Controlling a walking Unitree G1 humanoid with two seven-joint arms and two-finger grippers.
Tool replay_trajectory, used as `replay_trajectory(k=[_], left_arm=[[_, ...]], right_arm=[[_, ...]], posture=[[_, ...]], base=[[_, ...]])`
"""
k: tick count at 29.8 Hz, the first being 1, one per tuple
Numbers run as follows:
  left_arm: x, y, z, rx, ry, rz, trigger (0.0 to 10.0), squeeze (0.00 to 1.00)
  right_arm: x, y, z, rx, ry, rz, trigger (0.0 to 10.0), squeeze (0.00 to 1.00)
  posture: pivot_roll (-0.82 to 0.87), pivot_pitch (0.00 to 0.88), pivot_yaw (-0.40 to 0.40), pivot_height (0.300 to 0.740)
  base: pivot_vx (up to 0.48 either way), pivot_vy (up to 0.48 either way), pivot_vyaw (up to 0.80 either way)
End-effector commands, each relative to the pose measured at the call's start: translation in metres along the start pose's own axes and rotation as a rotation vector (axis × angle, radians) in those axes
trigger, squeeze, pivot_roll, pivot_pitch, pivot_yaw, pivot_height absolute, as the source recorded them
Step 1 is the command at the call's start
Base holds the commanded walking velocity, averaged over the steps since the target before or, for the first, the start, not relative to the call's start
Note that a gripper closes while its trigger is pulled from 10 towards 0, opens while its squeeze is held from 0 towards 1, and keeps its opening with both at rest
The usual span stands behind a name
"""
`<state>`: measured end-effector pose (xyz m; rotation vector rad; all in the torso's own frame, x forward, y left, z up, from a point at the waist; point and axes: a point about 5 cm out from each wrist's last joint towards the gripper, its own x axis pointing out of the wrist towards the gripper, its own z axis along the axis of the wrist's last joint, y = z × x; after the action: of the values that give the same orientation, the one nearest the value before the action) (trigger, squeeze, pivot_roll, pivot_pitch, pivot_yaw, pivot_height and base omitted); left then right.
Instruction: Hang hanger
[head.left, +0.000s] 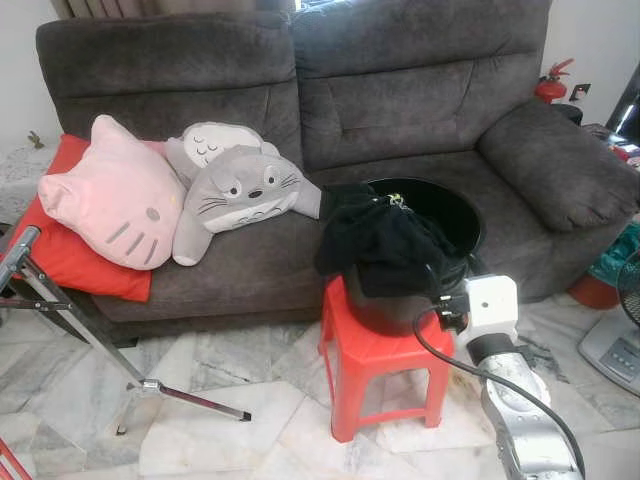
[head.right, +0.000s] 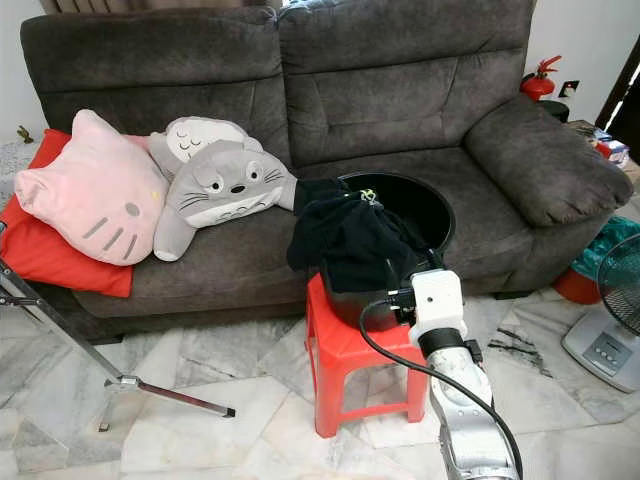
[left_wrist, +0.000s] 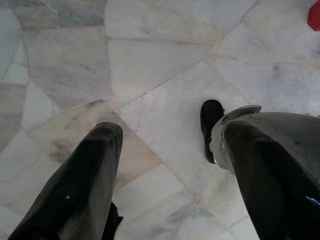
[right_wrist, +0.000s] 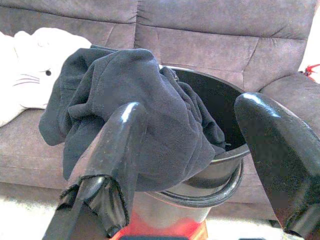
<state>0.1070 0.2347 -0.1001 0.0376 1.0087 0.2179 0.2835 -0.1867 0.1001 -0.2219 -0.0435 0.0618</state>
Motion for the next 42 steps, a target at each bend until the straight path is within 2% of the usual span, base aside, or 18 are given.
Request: replay_trajectory(k=[1,8,42], left_arm=[[-0.001,0.004,-0.005,0.010,0.022,0.005,10.0,0.00],[-0.002,0.005,-0.005,0.013,0.025,0.005,10.0,0.00],[-0.001,0.005,-0.003,0.016,0.020,-0.001,10.0,0.00]], right_arm=[[0.003,0.002,0.008,0.007,-0.024,0.004,10.0,0.00],[0.006,0.006,0.019,0.011,-0.052,-0.008,10.0,0.00],[0.004,0.010,0.019,0.023,-0.039,-0.007,10.0,0.00]], posture=[[-0.16,0.000,0.071,0.740],[-0.15,0.000,0.069,0.740],[-0.14,0.000,0.069,0.740]], base=[[0.000,0.000,0.00],[0.140,0.000,0.00],[0.266,0.000,0.00]])
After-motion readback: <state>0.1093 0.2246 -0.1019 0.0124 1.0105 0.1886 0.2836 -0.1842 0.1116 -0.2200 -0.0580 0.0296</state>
